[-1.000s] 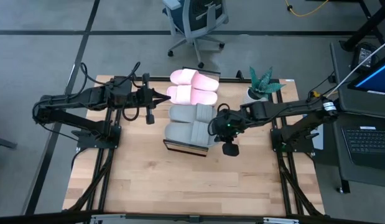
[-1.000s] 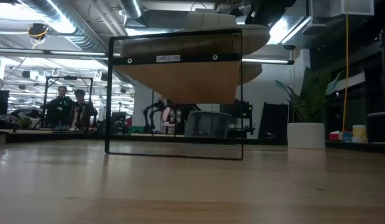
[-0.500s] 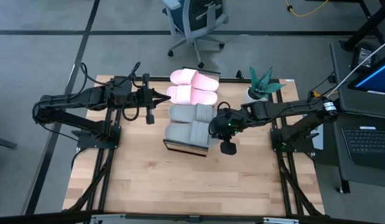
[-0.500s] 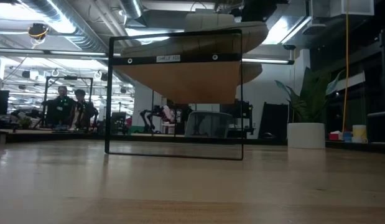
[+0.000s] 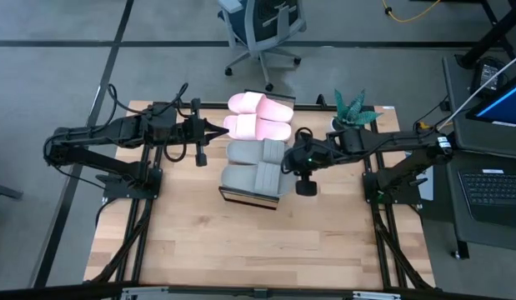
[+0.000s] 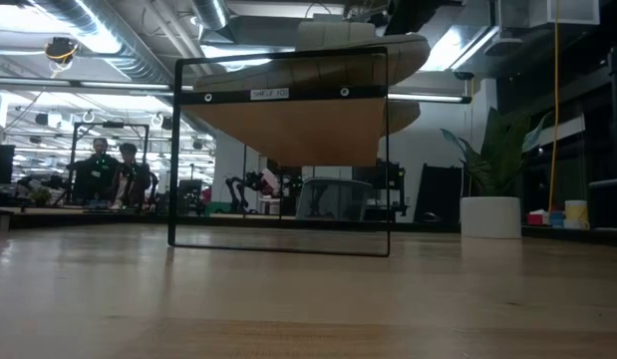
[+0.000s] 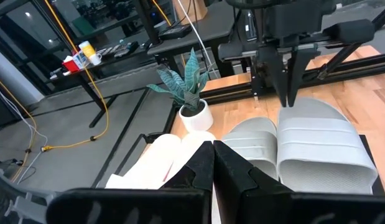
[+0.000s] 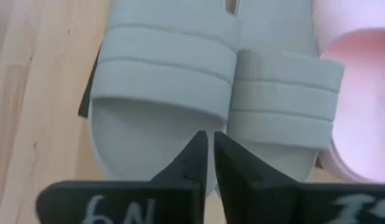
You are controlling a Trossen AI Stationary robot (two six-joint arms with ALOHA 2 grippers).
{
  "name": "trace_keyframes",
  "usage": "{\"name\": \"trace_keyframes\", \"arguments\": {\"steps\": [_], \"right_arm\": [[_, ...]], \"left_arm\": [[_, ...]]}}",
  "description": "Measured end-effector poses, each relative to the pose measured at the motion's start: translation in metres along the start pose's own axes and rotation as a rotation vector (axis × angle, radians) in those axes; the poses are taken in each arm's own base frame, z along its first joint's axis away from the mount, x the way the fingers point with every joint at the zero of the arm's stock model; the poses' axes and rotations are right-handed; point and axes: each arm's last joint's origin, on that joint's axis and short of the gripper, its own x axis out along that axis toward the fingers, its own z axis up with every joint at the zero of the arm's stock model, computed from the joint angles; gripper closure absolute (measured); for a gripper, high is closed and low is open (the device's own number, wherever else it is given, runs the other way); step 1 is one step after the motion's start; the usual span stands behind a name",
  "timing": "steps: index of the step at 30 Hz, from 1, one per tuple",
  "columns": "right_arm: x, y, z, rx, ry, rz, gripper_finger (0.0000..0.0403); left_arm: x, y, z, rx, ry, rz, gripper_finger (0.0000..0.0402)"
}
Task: Pick and place slides into the shelf
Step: Put the gray slipper on the shelf
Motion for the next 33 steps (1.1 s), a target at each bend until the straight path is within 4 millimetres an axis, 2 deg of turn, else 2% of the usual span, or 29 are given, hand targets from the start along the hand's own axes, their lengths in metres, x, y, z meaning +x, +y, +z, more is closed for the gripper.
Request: {"name": "trace_keyframes", "arguments": {"steps": [9, 14, 19, 33], "right_arm": [[0.001, -0.007, 0.004, -0.032, -0.038, -0.038, 0.0292], [0.017, -0.004, 0.003, -0.095, 0.021, -0.036, 0.027], [0.033, -0.002, 0.003, -0.148, 0.067, -0.031, 0.0269], [0.034, -0.002, 0.007, -0.121, 0.031, -0.034, 0.031]], "left_arm": [[0.0, 0.0, 0.0, 0.0, 0.0, 0.0, 0.04], [0.0, 0.0, 0.0, 0.007, 0.0, 0.0, 0.04], [0.0, 0.0, 0.0, 0.008, 0.0, 0.0, 0.0401], [0.0, 0.0, 0.0, 0.008, 0.0, 0.0, 0.0399]]}}
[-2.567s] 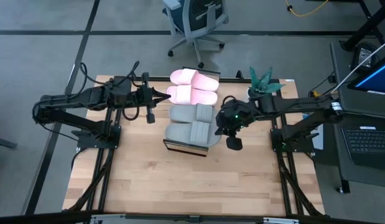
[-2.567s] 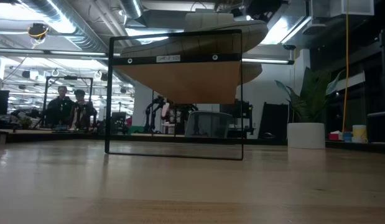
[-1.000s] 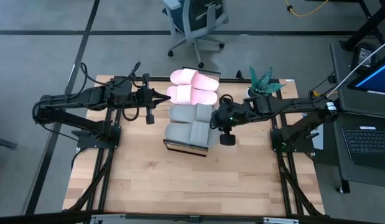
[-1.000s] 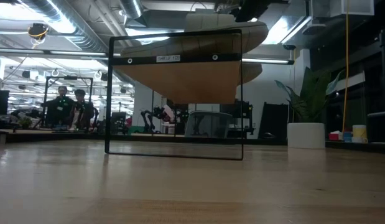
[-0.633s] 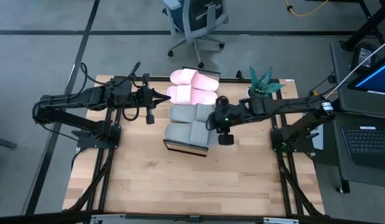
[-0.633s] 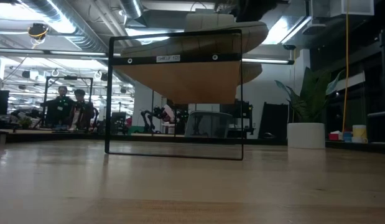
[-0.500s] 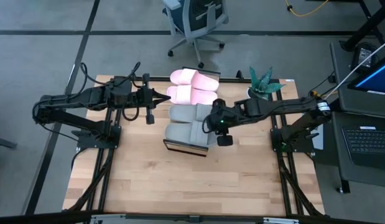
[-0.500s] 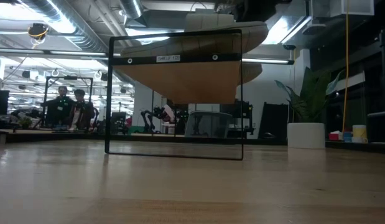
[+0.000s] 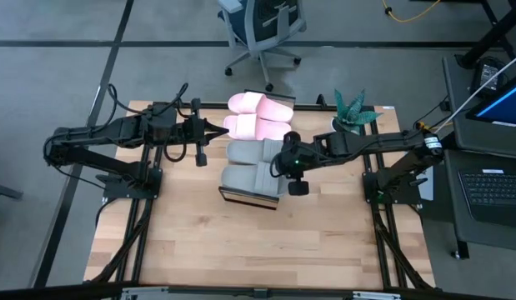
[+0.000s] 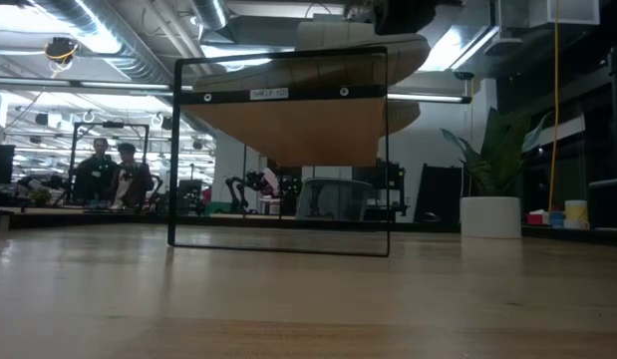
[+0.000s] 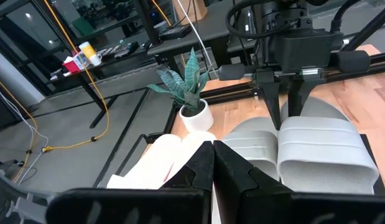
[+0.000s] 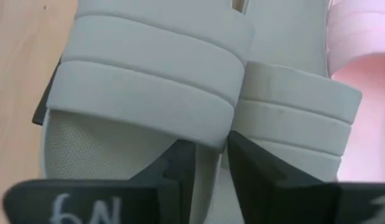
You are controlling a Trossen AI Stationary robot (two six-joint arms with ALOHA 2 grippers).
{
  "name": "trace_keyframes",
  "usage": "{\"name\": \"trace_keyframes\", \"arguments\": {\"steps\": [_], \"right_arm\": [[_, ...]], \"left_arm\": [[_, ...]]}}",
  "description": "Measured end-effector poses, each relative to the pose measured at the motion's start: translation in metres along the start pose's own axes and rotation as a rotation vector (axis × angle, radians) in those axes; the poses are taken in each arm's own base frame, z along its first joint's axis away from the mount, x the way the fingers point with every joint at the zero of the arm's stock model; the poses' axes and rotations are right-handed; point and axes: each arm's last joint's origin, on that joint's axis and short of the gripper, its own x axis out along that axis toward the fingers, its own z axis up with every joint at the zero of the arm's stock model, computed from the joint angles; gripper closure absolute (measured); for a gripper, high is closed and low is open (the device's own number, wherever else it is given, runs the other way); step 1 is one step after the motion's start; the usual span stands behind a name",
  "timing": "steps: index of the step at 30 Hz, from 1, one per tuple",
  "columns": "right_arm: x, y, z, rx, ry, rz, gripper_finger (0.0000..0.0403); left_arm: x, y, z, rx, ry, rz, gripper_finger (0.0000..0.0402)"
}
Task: Pick and place slides into the shelf
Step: Put the gray slipper on the shelf
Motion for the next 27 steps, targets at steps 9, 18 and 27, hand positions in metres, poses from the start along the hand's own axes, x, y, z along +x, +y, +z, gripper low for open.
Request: {"name": "trace_keyframes", "arguments": {"steps": [9, 18, 27], "right_arm": [[-0.0001, 0.0024, 0.0004, 0.038, -0.011, 0.085, 0.039], [-0.0009, 0.0026, -0.0001, 0.058, -0.007, 0.091, 0.0395], [-0.0053, 0.0019, -0.0007, 0.09, -0.013, 0.09, 0.0397]], "left_arm": [[0.0, 0.0, 0.0, 0.0, 0.0, 0.0, 0.0398], [0.0, 0.0, 0.0, 0.001, 0.0, 0.0, 0.0398], [0.0, 0.0, 0.0, 0.001, 0.0, 0.0, 0.0398]]}}
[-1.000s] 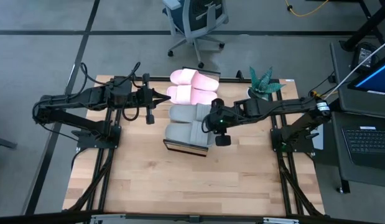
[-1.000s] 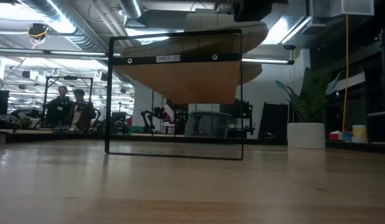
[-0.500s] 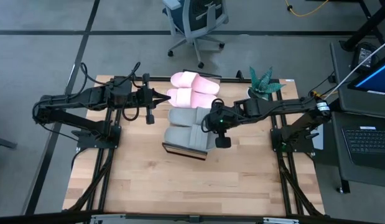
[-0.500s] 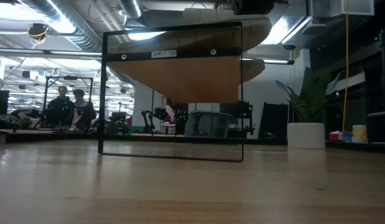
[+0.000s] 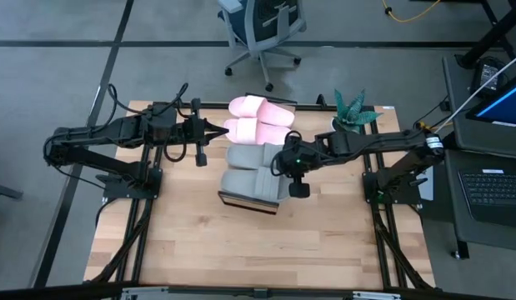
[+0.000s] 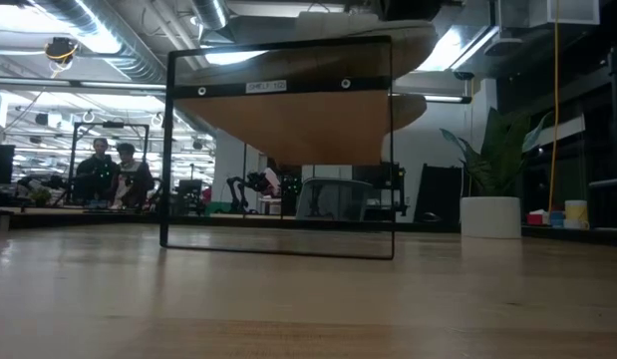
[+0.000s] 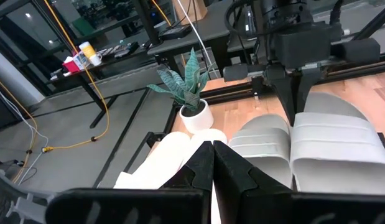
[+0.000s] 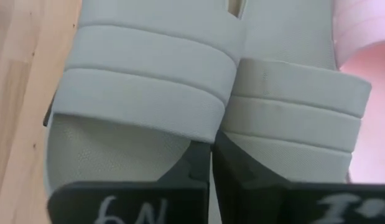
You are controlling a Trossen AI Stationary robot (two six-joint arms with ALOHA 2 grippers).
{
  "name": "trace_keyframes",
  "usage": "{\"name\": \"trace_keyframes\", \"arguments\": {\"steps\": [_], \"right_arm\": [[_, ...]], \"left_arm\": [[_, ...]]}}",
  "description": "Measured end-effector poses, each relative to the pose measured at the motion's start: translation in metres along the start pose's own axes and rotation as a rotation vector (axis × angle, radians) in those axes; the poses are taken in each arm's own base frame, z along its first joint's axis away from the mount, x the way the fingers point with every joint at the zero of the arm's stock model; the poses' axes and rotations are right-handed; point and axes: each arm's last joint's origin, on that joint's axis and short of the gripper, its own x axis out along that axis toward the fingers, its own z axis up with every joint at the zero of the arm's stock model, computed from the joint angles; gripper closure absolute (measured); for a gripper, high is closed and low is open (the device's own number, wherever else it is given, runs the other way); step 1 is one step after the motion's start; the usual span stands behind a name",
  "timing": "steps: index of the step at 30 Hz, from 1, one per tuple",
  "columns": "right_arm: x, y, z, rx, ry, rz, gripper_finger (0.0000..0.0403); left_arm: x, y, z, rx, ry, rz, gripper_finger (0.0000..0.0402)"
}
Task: Pick and place slides into the shelf
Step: Put the gray slipper on the shelf
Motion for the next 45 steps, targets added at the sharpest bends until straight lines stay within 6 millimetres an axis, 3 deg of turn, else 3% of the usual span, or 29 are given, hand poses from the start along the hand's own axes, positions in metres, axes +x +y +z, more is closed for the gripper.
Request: {"name": "trace_keyframes", "arguments": {"steps": [10, 20, 26, 33, 45], "right_arm": [[-0.016, -0.001, -0.002, 0.072, -0.029, 0.002, 0.04], [-0.009, 0.0, -0.005, 0.067, 0.03, 0.002, 0.0399], [-0.008, -0.001, -0.006, 0.068, 0.041, 0.001, 0.0363], [-0.008, -0.001, -0.008, 0.066, 0.059, 0.001, 0.0362], [-0.041, -0.004, 0.01, 0.095, -0.053, 0.001, 0.0346]], "left_arm": [[0.0, 0.0, 0.0, 0.0, 0.0, 0.0, 0.0398], [0.0, 0.0, 0.0, 0.0, 0.0, 0.0, 0.0398], [0.0, 0.0, 0.0, 0.002, 0.0, 0.0, 0.0398], [0.0, 0.0, 0.0, 0.001, -0.001, 0.001, 0.0398], [0.0, 0.0, 0.0, 0.001, 0.0, 0.0, 0.0398]]}}
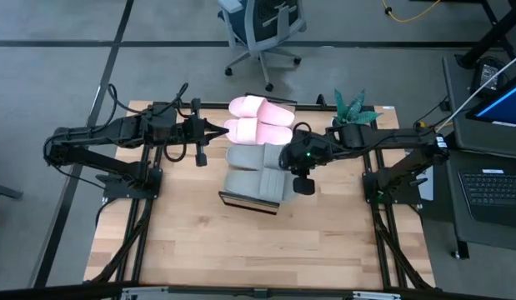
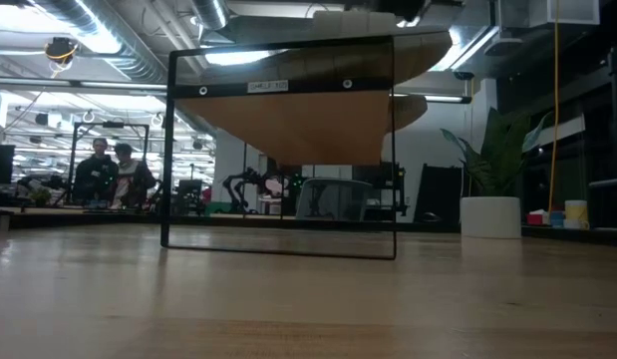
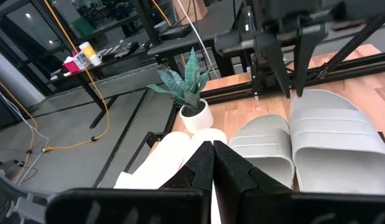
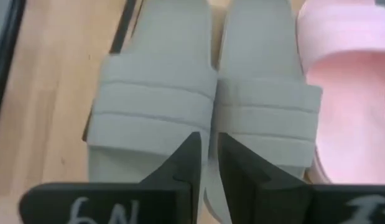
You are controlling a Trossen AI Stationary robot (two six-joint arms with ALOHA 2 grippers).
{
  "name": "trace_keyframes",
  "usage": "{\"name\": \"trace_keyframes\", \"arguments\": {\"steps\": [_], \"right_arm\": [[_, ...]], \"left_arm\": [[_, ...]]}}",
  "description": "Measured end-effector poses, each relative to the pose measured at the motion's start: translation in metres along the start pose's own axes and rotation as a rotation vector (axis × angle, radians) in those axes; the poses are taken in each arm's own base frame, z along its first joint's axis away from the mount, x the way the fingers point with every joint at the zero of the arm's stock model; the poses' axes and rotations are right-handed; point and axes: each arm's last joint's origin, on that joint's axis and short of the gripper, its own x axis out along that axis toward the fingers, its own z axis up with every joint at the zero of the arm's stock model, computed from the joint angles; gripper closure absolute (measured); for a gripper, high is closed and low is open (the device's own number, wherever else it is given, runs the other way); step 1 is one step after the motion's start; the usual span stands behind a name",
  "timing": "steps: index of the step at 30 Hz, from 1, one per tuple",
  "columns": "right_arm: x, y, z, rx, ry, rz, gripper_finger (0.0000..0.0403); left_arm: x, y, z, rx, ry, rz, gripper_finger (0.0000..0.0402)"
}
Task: Pick and place slides into the shelf
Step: Put the gray slipper on the shelf
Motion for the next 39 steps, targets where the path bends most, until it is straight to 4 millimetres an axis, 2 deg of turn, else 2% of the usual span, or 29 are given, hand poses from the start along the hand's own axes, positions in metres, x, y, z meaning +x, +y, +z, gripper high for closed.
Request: {"name": "trace_keyframes", "arguments": {"steps": [6, 10, 27, 39], "right_arm": [[-0.017, 0.003, 0.009, 0.034, -0.032, 0.132, 0.0351], [-0.018, 0.006, 0.004, 0.079, 0.036, 0.198, 0.0392], [0.034, 0.017, -0.004, 0.094, 0.288, 0.184, 0.0401], [0.056, 0.019, -0.005, 0.092, 0.346, 0.177, 0.0402]], "left_arm": [[0.0, 0.0, 0.0, 0.0, 0.0, 0.0, 0.0398], [0.0, 0.0, 0.0, 0.0, 0.0, 0.0, 0.0398], [0.0, 0.0, 0.0, 0.036, 0.001, 0.0, 0.0398], [0.0, 0.0, -0.001, 0.037, 0.008, -0.003, 0.0398]]}}
